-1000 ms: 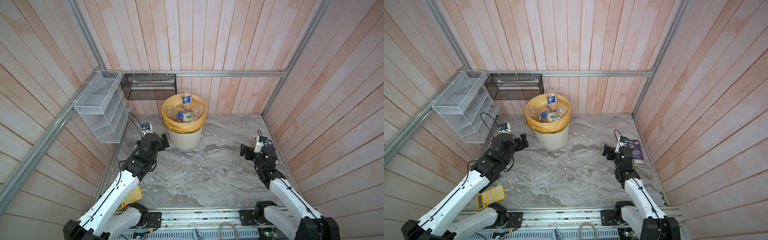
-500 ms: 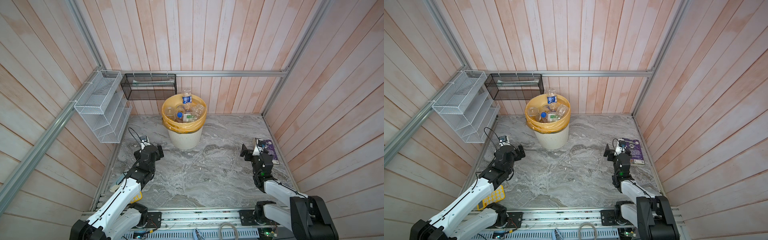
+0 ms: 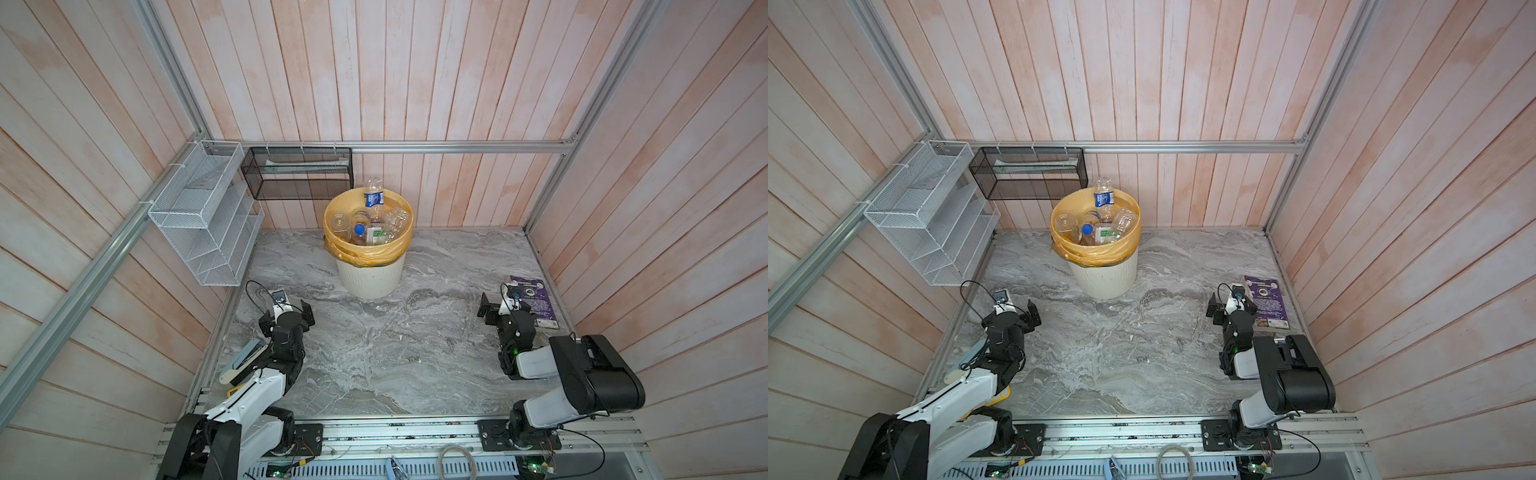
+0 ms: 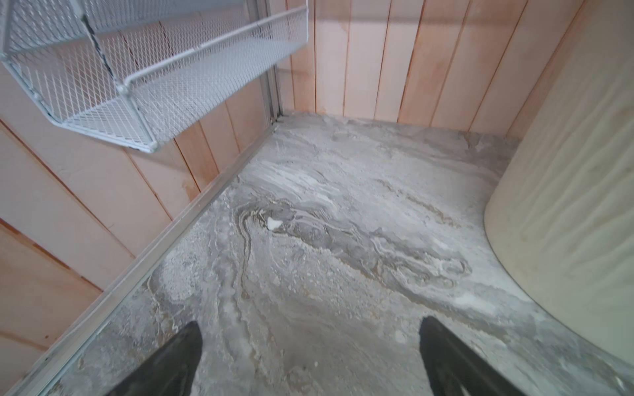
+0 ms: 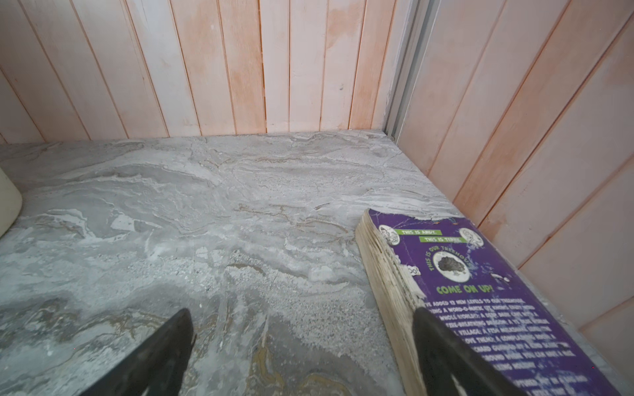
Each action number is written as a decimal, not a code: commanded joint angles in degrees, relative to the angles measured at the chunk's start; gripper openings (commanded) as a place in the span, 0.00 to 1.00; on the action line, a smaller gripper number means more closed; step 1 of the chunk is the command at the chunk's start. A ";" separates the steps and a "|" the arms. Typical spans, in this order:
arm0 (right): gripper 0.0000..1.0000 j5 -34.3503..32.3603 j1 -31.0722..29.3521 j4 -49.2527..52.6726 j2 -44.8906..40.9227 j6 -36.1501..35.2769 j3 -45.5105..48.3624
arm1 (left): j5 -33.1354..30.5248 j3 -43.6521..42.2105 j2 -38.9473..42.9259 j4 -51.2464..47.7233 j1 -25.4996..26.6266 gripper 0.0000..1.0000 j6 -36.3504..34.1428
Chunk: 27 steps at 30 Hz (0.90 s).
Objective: Throw the plastic bottles in the bin
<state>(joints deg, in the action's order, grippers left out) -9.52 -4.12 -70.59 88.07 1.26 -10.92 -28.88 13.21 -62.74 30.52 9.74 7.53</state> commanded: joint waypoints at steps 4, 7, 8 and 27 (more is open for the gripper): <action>1.00 3.60 1.44 -3.21 0.05 -0.26 -1.67 | 7.72 -1.60 -7.81 20.57 -3.90 1.00 -3.48; 1.00 3.74 1.55 -2.95 -0.05 -0.19 -1.77 | 15.46 -2.53 -12.56 30.58 -7.19 1.00 -4.72; 1.00 3.79 1.56 -2.80 -0.09 -0.20 -1.80 | 17.03 -2.59 -14.46 33.16 -8.04 1.00 -4.87; 1.00 3.85 1.58 -2.98 -0.01 -0.29 -1.83 | 30.29 3.95 -25.79 31.85 -11.23 1.00 -6.56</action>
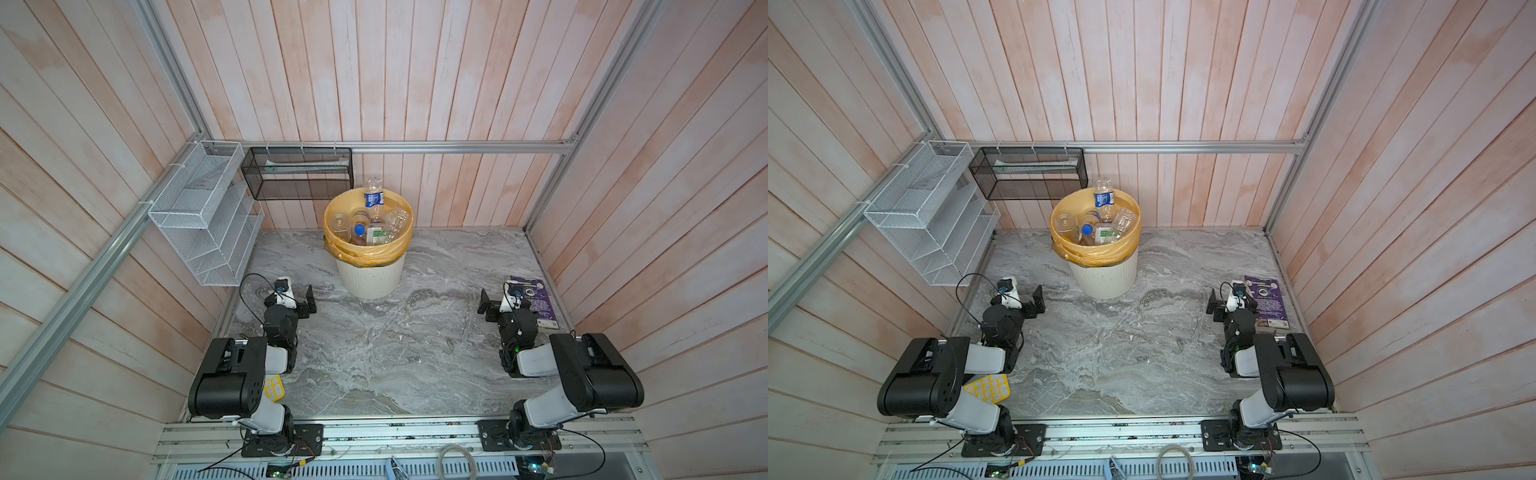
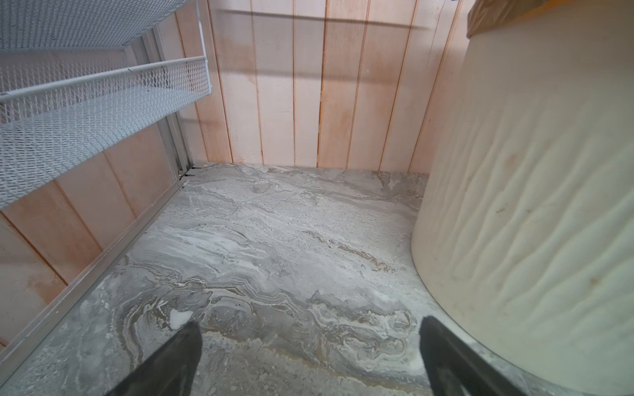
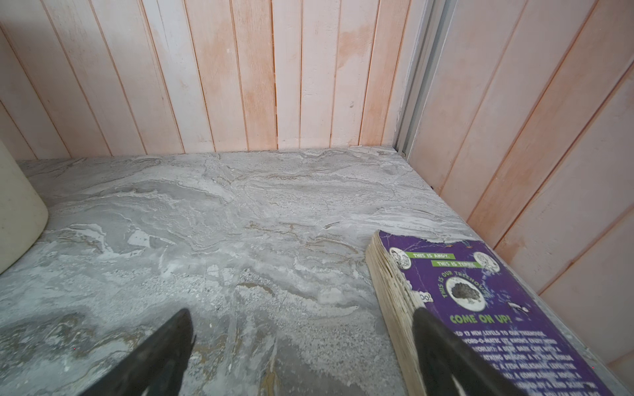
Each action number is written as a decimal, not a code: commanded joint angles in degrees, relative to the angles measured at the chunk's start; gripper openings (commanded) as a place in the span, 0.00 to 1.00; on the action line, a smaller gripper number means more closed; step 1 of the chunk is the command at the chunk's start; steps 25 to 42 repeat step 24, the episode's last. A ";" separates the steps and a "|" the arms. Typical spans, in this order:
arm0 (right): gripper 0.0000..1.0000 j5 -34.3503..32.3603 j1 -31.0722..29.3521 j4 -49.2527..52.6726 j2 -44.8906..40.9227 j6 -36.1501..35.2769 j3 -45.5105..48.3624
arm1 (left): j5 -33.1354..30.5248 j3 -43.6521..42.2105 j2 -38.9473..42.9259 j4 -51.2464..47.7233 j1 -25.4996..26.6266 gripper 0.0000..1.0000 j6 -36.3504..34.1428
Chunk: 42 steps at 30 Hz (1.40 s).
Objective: Throw the plastic bottles in the bin
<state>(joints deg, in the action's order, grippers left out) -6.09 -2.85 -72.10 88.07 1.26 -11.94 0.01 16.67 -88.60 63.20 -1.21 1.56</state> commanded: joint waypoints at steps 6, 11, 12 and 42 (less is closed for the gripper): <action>1.00 0.38 0.34 -1.41 -0.01 -0.28 -0.77 | 1.40 0.56 -0.04 -0.96 -0.28 1.00 -0.50; 1.00 0.38 0.33 -1.47 -0.01 -0.28 -0.78 | 1.48 0.56 -0.05 -0.95 -0.37 1.00 -0.51; 1.00 0.45 0.36 -1.46 -0.01 -0.29 -0.72 | 1.48 0.60 -0.08 -0.97 -0.41 1.00 -0.51; 1.00 0.68 0.42 -1.12 -0.02 -0.20 -0.89 | 1.48 0.57 -0.07 -0.97 -0.36 1.00 -0.51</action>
